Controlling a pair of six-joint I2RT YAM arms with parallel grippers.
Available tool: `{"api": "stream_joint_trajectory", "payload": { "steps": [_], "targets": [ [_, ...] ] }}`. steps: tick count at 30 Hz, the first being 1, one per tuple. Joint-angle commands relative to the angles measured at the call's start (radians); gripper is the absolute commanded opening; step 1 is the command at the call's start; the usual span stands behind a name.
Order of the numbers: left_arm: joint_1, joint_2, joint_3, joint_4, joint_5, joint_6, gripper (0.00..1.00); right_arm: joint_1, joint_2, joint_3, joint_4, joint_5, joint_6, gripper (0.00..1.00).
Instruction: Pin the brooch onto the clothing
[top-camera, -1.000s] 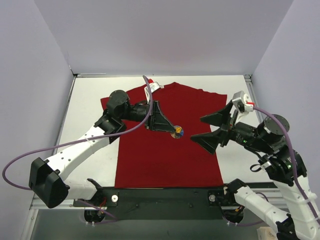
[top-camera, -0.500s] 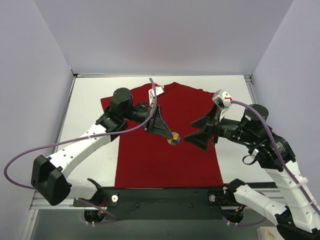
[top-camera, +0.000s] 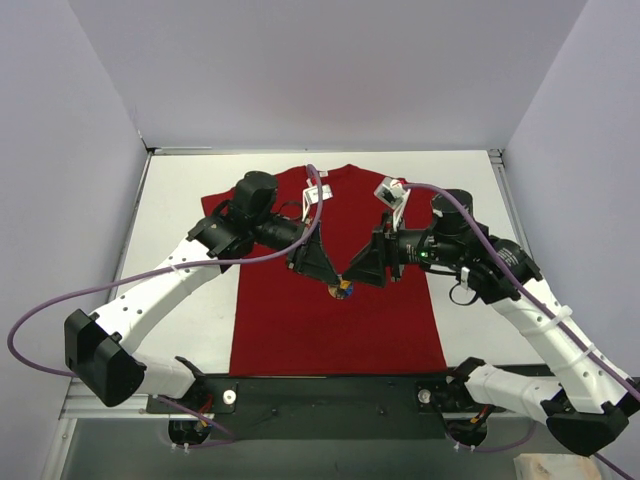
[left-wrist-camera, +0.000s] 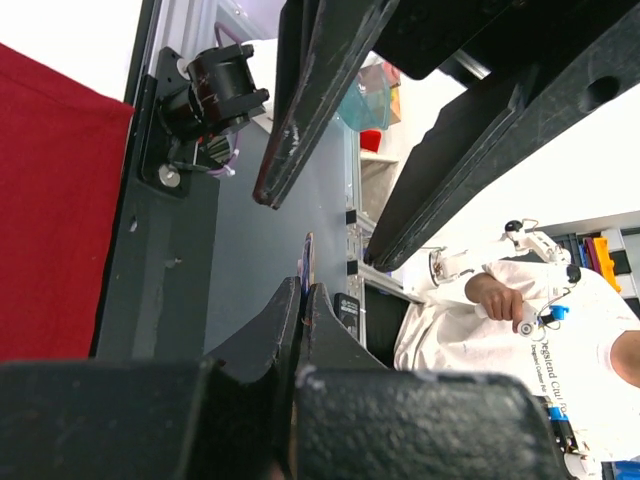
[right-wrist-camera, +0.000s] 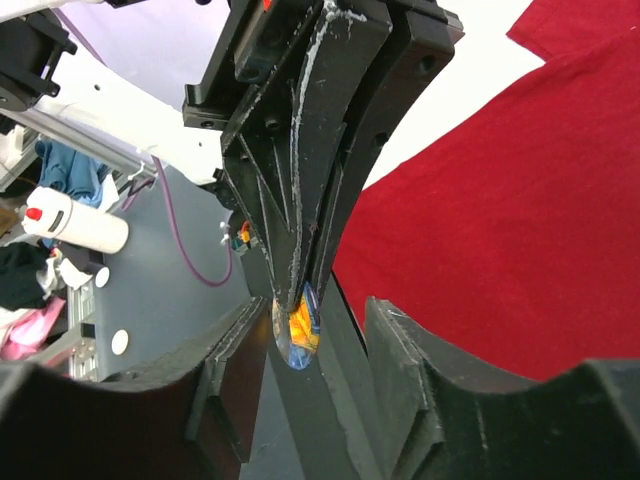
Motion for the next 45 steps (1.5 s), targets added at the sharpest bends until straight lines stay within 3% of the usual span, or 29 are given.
{"api": "stream_joint_trajectory", "payload": {
  "steps": [1, 11, 19, 20, 22, 24, 25, 27, 28, 29, 31, 32, 35, 36, 38, 39, 42, 45],
  "targets": [
    [-0.001, -0.016, 0.041, -0.046, 0.009, 0.075, 0.0, -0.001, 0.005, 0.014, 0.03, -0.069, 0.011, 0.43],
    [-0.001, -0.034, 0.05, -0.014, 0.011, 0.067, 0.0, -0.004, 0.031, -0.025, 0.031, -0.165, 0.003, 0.39],
    [-0.002, -0.059, 0.024, 0.089, 0.047, 0.001, 0.0, -0.017, 0.037, -0.065, 0.048, -0.175, 0.008, 0.2],
    [-0.002, -0.056, 0.025, 0.092, 0.05, 0.0, 0.0, -0.017, 0.039, -0.068, 0.054, -0.174, 0.013, 0.1],
    [-0.004, -0.056, 0.022, 0.089, 0.052, 0.006, 0.0, -0.017, 0.039, -0.073, 0.069, -0.171, 0.022, 0.0],
    [-0.004, -0.064, 0.031, 0.067, 0.052, 0.039, 0.0, -0.017, 0.036, -0.076, 0.074, -0.146, 0.036, 0.0],
    [-0.002, -0.067, 0.06, 0.007, 0.04, 0.065, 0.07, -0.022, 0.033, -0.078, 0.074, -0.12, 0.042, 0.0],
    [0.002, -0.064, 0.126, -0.124, -0.064, 0.211, 0.26, -0.03, 0.027, -0.081, 0.071, -0.099, 0.063, 0.0],
    [0.002, -0.062, 0.201, -0.269, -0.133, 0.261, 0.58, -0.045, 0.024, -0.084, 0.072, -0.077, 0.071, 0.0],
    [0.002, -0.064, 0.24, -0.323, -0.311, 0.321, 0.68, -0.05, 0.024, -0.088, 0.073, -0.07, 0.095, 0.0],
    [-0.004, -0.073, 0.297, -0.402, -0.481, 0.339, 0.82, -0.059, 0.022, -0.096, 0.073, -0.041, 0.123, 0.0],
    [-0.005, -0.086, 0.304, -0.411, -0.634, 0.345, 0.83, -0.063, 0.025, -0.102, 0.074, -0.008, 0.16, 0.0],
    [-0.072, -0.125, 0.312, -0.422, -0.857, 0.369, 0.85, -0.067, 0.042, -0.111, 0.08, 0.045, 0.227, 0.0],
    [-0.117, -0.129, 0.312, -0.427, -1.052, 0.38, 0.85, -0.067, 0.054, -0.12, 0.085, 0.056, 0.284, 0.0],
    [-0.264, -0.131, 0.318, -0.44, -1.243, 0.411, 0.85, -0.07, 0.067, -0.128, 0.091, 0.093, 0.339, 0.0],
    [-0.306, -0.13, 0.318, -0.453, -1.416, 0.418, 0.85, -0.071, 0.079, -0.143, 0.1, 0.102, 0.408, 0.0],
    [-0.425, -0.107, 0.32, -0.46, -1.618, 0.437, 0.85, -0.083, 0.108, -0.192, 0.144, 0.116, 0.561, 0.0],
    [-0.481, -0.091, 0.3, -0.448, -1.683, 0.457, 0.85, -0.111, 0.134, -0.26, 0.229, 0.09, 0.693, 0.0]
  ]
}}
